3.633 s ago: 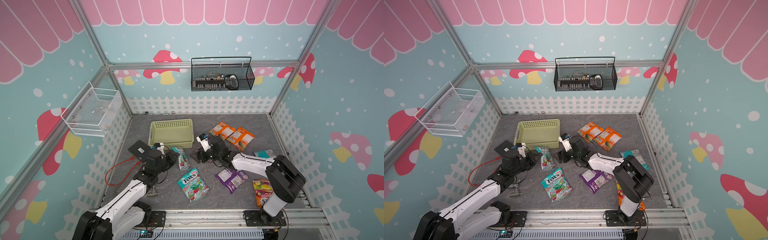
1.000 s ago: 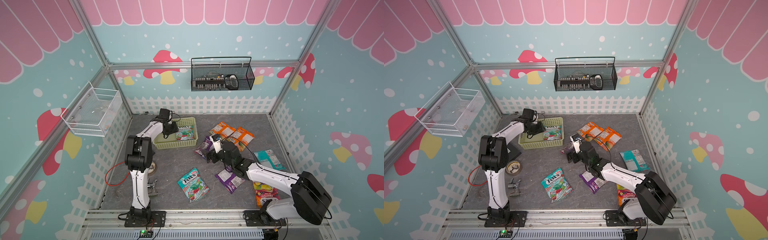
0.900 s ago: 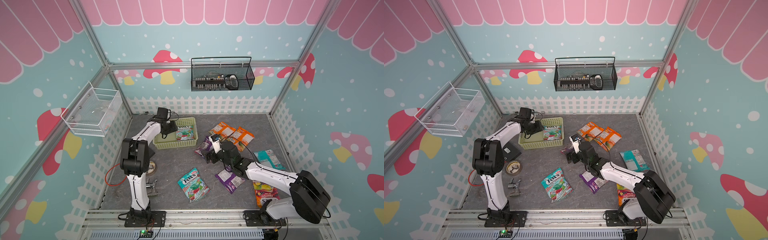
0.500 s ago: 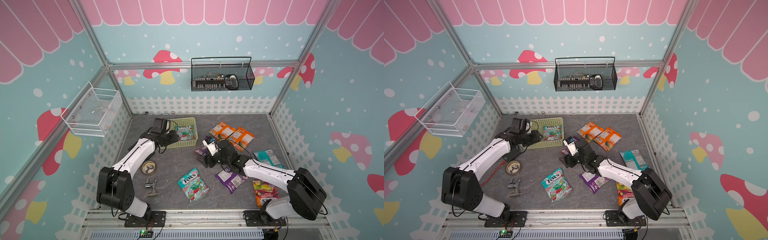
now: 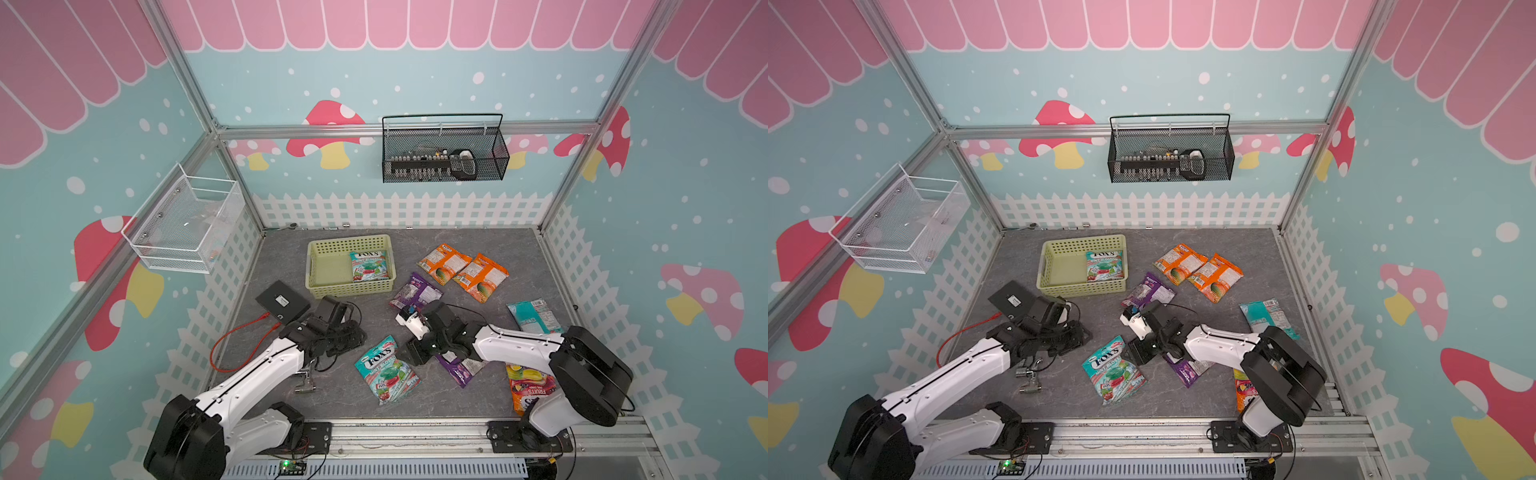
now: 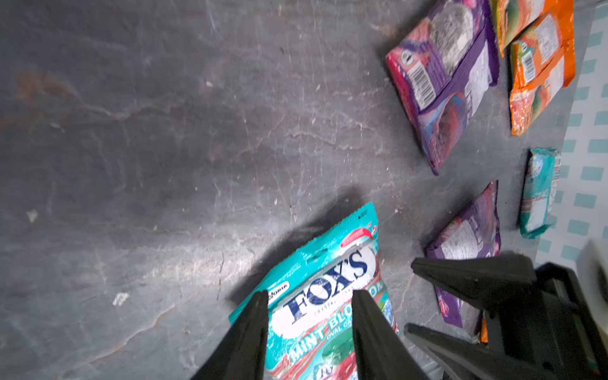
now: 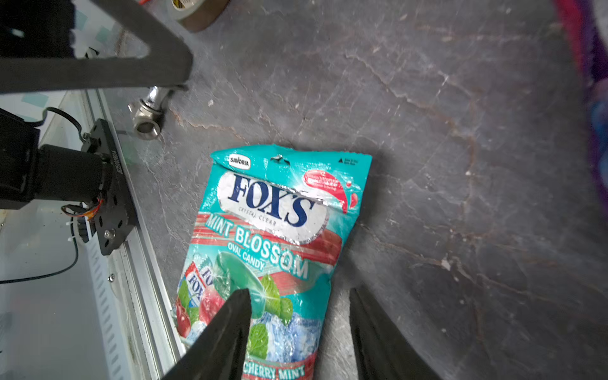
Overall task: Put the candies in the basket
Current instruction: Pick up the candy at the center of the board.
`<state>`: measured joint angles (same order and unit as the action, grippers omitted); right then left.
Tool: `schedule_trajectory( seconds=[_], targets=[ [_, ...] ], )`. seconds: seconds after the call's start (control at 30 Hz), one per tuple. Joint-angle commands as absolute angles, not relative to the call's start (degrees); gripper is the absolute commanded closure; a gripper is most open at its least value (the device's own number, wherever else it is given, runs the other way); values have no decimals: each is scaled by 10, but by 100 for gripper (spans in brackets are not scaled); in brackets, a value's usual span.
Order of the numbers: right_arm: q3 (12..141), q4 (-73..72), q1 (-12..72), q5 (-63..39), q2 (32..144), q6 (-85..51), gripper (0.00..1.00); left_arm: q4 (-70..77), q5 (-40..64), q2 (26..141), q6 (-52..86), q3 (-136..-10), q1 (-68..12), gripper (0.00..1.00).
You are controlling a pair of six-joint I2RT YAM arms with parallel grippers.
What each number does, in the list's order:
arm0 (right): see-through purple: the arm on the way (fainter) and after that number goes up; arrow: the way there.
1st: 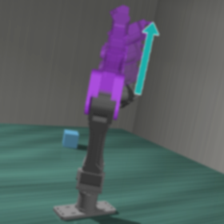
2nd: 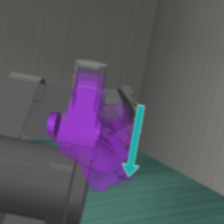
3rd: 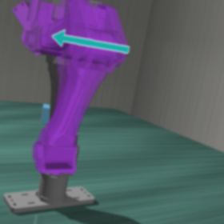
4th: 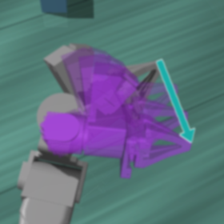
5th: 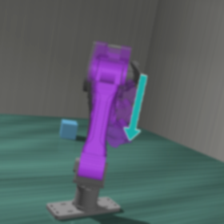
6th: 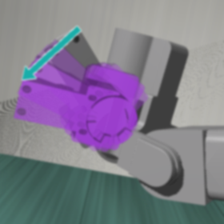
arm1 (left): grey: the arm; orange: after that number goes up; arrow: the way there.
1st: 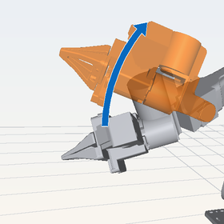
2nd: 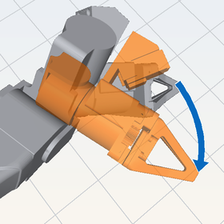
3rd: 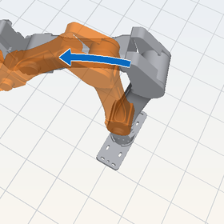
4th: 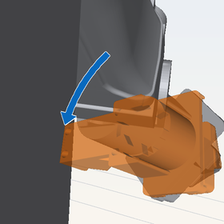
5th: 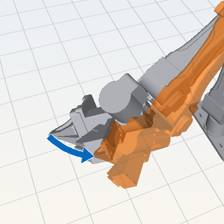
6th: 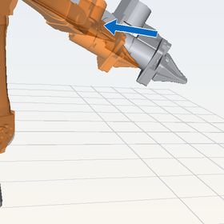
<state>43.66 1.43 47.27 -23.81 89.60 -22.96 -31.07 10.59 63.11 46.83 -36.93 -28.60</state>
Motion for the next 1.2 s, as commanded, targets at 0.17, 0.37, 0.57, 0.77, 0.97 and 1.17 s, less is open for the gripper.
schedule_trajectory(
  seconds=[0.17,0.37,0.57,0.77,0.97,1.17],
  targets=[
    [440,7,476,-268,940,-227,48,-276,106,589,549,-290,-325,43],
    [429,-25,476,-265,961,-239,55,-241,110,569,584,-245,-348,43],
    [407,-53,476,-216,968,-258,81,-187,126,555,614,-203,-352,43],
    [384,-70,476,-191,976,-273,93,-134,125,539,652,-167,-372,44],
    [368,-97,476,-194,982,-289,92,-24,125,500,712,-110,-376,54],
    [359,-113,476,-213,978,-298,90,28,109,487,722,-92,-376,57]
  ],
)
